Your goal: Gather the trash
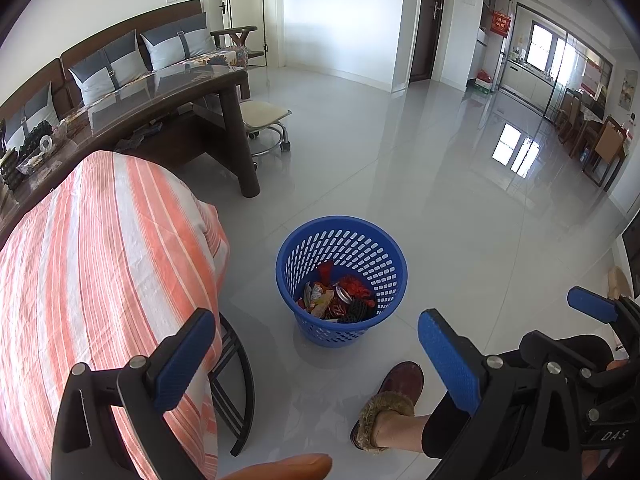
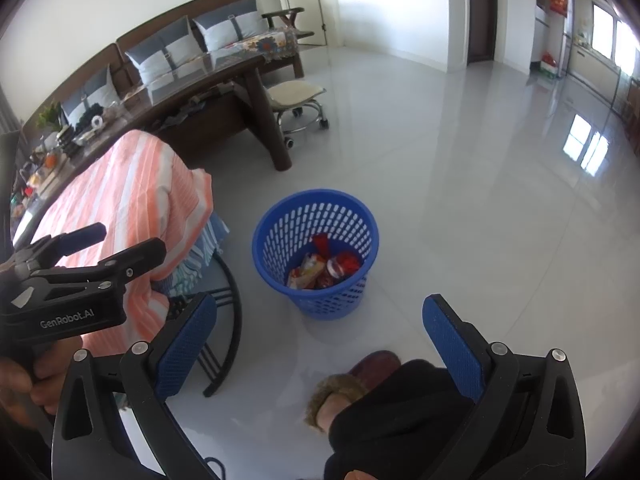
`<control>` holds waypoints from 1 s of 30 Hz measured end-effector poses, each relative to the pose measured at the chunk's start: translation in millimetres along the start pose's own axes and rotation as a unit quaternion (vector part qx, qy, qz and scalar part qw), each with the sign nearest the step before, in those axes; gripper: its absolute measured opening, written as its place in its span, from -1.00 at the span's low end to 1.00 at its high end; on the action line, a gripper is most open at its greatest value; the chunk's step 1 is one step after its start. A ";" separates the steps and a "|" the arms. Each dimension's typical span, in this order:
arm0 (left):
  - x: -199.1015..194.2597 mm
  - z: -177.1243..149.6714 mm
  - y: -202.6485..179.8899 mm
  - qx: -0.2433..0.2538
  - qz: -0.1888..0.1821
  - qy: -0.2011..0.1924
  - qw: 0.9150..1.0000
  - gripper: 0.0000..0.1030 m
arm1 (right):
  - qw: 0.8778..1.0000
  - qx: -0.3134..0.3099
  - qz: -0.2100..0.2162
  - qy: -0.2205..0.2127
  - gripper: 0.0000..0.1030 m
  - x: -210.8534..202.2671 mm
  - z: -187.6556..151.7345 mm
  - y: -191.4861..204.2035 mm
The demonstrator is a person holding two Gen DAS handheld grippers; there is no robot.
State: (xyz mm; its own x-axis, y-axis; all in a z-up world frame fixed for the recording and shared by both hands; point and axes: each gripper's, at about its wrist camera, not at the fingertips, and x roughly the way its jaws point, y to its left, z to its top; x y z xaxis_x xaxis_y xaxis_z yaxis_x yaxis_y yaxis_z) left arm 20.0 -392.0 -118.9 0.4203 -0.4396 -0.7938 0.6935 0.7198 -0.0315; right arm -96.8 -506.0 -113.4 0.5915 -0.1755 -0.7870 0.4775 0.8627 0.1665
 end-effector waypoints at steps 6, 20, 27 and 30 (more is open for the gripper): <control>0.7 -0.5 -0.1 0.000 0.000 0.001 1.000 1.00 | 1.000 0.001 0.000 0.002 0.99 1.2 -0.9 1.3; 1.4 -2.1 -0.2 -0.001 0.002 0.003 1.000 1.00 | 1.000 0.001 0.004 0.005 0.99 3.7 -4.6 2.8; 1.1 -2.7 -1.1 -0.001 0.002 0.004 1.000 1.00 | 1.000 0.002 0.004 0.006 0.99 3.8 -4.7 2.1; 1.0 -2.6 -1.2 -0.001 0.002 0.004 1.000 1.00 | 1.000 0.002 0.005 0.006 0.99 3.8 -5.4 2.2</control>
State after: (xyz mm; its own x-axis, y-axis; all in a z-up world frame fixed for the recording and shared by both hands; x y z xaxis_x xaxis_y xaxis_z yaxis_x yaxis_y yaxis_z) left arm 18.1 -392.0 -121.2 0.4176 -0.4325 -0.7991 0.6908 0.7224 -0.0300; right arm -97.0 -502.2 -119.2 0.5880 -0.1615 -0.7926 0.4742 0.8627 0.1760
